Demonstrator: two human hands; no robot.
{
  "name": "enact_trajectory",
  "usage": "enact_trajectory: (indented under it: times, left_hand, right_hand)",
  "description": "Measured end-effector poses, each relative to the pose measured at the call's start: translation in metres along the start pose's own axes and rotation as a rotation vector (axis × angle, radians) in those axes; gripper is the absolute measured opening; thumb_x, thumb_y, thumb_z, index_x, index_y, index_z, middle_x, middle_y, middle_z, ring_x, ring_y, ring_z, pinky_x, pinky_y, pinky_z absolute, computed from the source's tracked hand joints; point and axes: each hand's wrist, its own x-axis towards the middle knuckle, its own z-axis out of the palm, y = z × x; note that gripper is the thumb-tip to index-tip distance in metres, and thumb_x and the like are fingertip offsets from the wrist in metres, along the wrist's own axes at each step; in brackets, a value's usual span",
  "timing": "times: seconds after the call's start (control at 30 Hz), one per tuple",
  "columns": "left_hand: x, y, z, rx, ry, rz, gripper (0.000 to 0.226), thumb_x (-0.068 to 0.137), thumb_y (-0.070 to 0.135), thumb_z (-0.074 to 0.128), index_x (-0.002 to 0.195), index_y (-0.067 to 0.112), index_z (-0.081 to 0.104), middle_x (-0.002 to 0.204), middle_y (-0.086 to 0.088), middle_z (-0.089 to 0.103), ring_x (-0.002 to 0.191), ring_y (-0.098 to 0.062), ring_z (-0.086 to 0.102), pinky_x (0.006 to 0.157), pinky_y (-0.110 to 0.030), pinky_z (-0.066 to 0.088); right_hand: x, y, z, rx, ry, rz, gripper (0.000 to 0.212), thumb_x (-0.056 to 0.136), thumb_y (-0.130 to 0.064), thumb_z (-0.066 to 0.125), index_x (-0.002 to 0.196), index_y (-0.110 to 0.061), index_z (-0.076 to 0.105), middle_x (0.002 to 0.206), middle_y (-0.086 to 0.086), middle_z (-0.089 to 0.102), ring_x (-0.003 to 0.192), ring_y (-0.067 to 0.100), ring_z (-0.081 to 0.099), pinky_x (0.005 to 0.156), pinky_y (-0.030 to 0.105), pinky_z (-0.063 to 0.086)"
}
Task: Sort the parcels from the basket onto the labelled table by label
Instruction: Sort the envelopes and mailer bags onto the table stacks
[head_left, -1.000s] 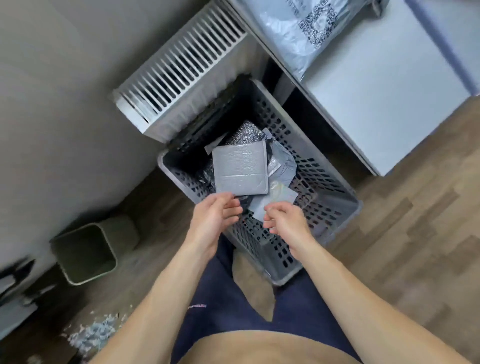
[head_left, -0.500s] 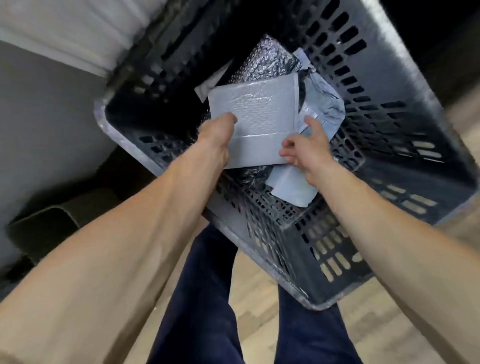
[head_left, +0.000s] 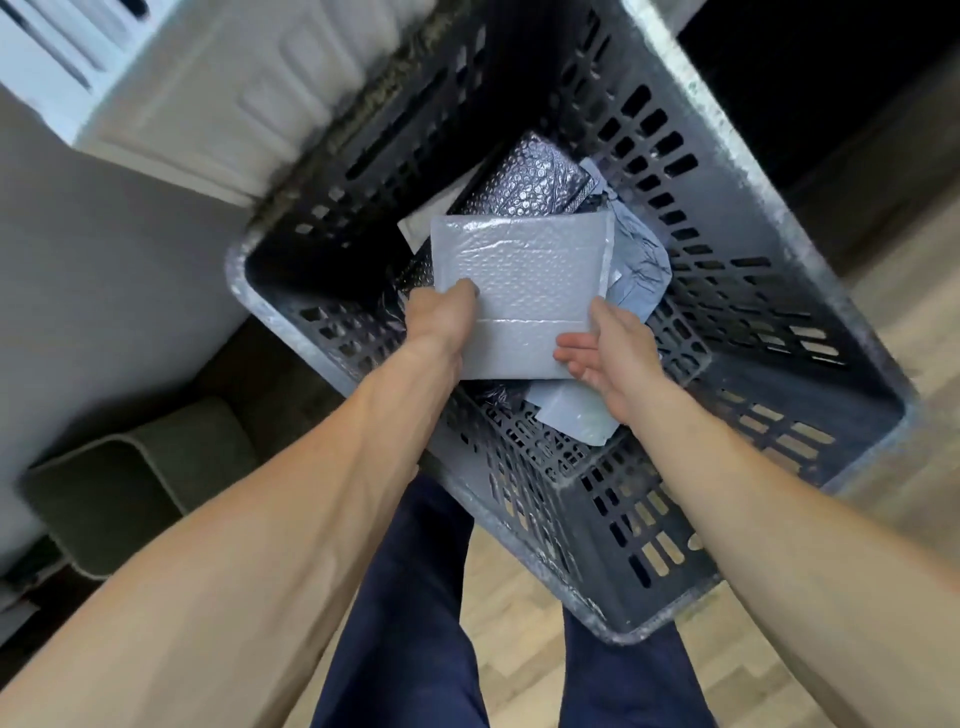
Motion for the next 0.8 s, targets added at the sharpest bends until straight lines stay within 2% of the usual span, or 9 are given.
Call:
enact_trajectory:
  times: [0.1,0.17,0.23,0.33,0.47,0.53,0.6,0.7,0.8]
  left_hand:
    - [-0.031,0.004,-0.01,0.041,-0.009,0.1,0.026,0.096,0.014,0.054,0.118,0.007,0.066,0.088,0.005,0.056,0.073,-0.01,0.05,0.062,-0.028,0.048]
    - [-0.058,0.007,-0.02,0.061,0.006,0.133,0.014,0.093,0.014,0.057,0.103,0.012,0.066,0.097,0.003,0.064,0.085,-0.016,0.058,0.079,-0.037,0.059]
    - [-0.09,0.011,-0.033,0.056,0.03,0.164,0.016,0.092,0.015,0.061,0.105,0.014,0.07,0.102,0.003,0.067,0.093,-0.017,0.062,0.094,-0.048,0.059]
    - [-0.151,0.013,-0.057,0.012,0.077,0.242,0.013,0.092,0.015,0.064,0.101,0.018,0.072,0.099,0.006,0.067,0.092,-0.012,0.062,0.095,-0.05,0.059]
    - [-0.241,0.012,-0.087,-0.084,0.145,0.355,0.003,0.084,0.024,0.071,0.082,0.025,0.073,0.1,-0.002,0.075,0.104,-0.023,0.069,0.095,-0.05,0.059]
    - [-0.284,0.011,-0.099,-0.077,0.205,0.436,0.005,0.086,0.022,0.074,0.083,0.023,0.077,0.096,-0.009,0.076,0.096,-0.022,0.069,0.091,-0.039,0.057]
    - [-0.326,0.008,-0.11,-0.034,0.28,0.546,0.008,0.089,0.023,0.074,0.086,0.017,0.079,0.088,-0.013,0.076,0.083,-0.018,0.061,0.077,-0.033,0.047]
    - [-0.386,0.012,-0.121,-0.029,0.318,0.669,0.016,0.091,0.026,0.075,0.087,0.011,0.078,0.072,-0.002,0.062,0.072,-0.012,0.048,0.069,-0.033,0.037]
    - [-0.432,0.019,-0.123,-0.087,0.318,0.764,0.012,0.094,0.025,0.074,0.085,0.021,0.081,0.067,0.002,0.059,0.061,-0.007,0.049,0.065,-0.029,0.042]
  right_hand:
    - [-0.031,-0.013,-0.014,0.06,0.004,-0.005,0.029,0.109,-0.044,0.045,0.121,-0.018,0.052,0.102,0.021,0.074,0.081,0.027,0.073,0.059,0.027,0.053]
    - [-0.055,-0.025,-0.026,0.06,-0.004,-0.017,0.023,0.11,-0.043,0.044,0.107,-0.022,0.053,0.1,0.021,0.074,0.08,0.028,0.073,0.059,0.028,0.053]
    - [-0.079,-0.037,-0.037,0.022,-0.049,-0.036,0.022,0.11,-0.039,0.046,0.11,-0.018,0.056,0.1,0.021,0.075,0.078,0.026,0.073,0.059,0.028,0.054]
    - [-0.124,-0.058,-0.055,-0.042,-0.136,-0.099,0.031,0.109,-0.031,0.049,0.13,-0.008,0.054,0.097,0.021,0.075,0.071,0.024,0.072,0.057,0.028,0.053]
    - [-0.191,-0.087,-0.08,-0.059,-0.277,-0.181,0.033,0.11,-0.042,0.043,0.122,-0.014,0.057,0.093,0.02,0.078,0.075,0.026,0.074,0.061,0.029,0.052]
    - [-0.222,-0.1,-0.094,-0.067,-0.362,-0.213,0.043,0.11,-0.046,0.038,0.124,-0.011,0.059,0.092,0.019,0.078,0.078,0.026,0.075,0.065,0.031,0.052]
    - [-0.254,-0.114,-0.108,-0.083,-0.436,-0.27,0.049,0.111,-0.047,0.035,0.121,-0.007,0.062,0.093,0.018,0.077,0.079,0.026,0.074,0.068,0.032,0.051]
    - [-0.296,-0.137,-0.127,-0.073,-0.52,-0.363,0.053,0.111,-0.045,0.036,0.113,-0.001,0.064,0.086,0.016,0.076,0.074,0.026,0.072,0.067,0.032,0.049]
    - [-0.33,-0.163,-0.141,-0.055,-0.571,-0.454,0.05,0.11,-0.042,0.042,0.104,0.003,0.064,0.083,0.02,0.074,0.067,0.026,0.069,0.063,0.031,0.045]
